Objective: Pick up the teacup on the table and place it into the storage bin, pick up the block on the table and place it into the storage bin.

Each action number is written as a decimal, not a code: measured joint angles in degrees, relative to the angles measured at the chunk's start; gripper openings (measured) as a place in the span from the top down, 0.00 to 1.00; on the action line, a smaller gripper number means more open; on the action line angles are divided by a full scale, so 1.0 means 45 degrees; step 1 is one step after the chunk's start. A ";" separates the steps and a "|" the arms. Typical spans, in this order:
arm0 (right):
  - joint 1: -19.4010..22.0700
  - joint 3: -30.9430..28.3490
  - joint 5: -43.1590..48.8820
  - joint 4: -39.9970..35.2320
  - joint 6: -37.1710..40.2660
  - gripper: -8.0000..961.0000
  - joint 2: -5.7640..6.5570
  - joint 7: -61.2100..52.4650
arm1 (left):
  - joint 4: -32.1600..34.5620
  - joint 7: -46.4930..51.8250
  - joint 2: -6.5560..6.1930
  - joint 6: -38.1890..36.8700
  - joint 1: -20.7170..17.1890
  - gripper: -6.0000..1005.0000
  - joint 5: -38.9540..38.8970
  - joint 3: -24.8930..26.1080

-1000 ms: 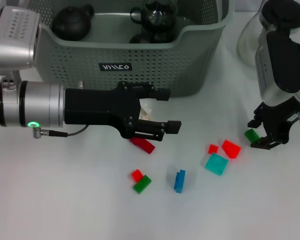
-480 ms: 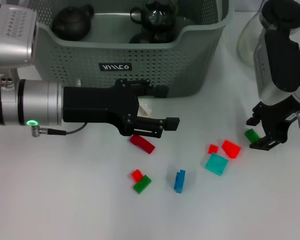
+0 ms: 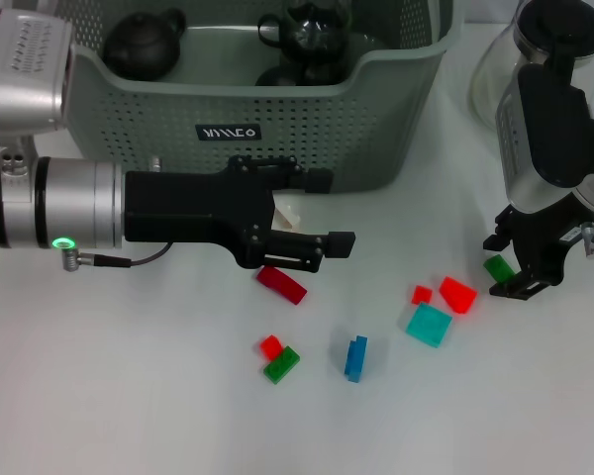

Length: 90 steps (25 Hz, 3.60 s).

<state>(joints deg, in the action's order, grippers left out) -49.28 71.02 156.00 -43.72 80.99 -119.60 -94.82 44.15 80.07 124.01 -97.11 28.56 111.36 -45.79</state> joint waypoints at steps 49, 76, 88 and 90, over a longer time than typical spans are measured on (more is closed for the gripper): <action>-0.0519 -0.1671 -0.4517 -0.2988 0.4083 0.51 -0.0109 -0.4702 | 0.0043 -0.1335 -0.1438 -0.0064 -0.1263 0.16 0.0857 0.0495; -0.3288 -0.2814 -0.6700 -0.1768 -0.2183 0.51 0.0135 -0.4980 | -0.0582 -0.1822 -0.1319 -0.0145 -0.0987 0.16 0.0910 0.0492; -0.2633 -0.2999 -0.6374 -0.1700 -0.2440 0.39 0.0406 -0.5172 | -0.0592 -0.1854 -0.1232 -0.0041 -0.0906 0.15 0.0863 0.0488; -0.2454 -0.3062 -0.6740 -0.1846 -0.2206 0.33 0.0481 -0.5060 | -0.0592 -0.1925 -0.1188 -0.0016 -0.0888 0.15 0.0906 0.0489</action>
<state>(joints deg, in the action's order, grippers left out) -60.33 57.24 125.67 -52.03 71.07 -117.44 -117.59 41.48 71.41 118.67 -97.18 24.57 115.44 -43.59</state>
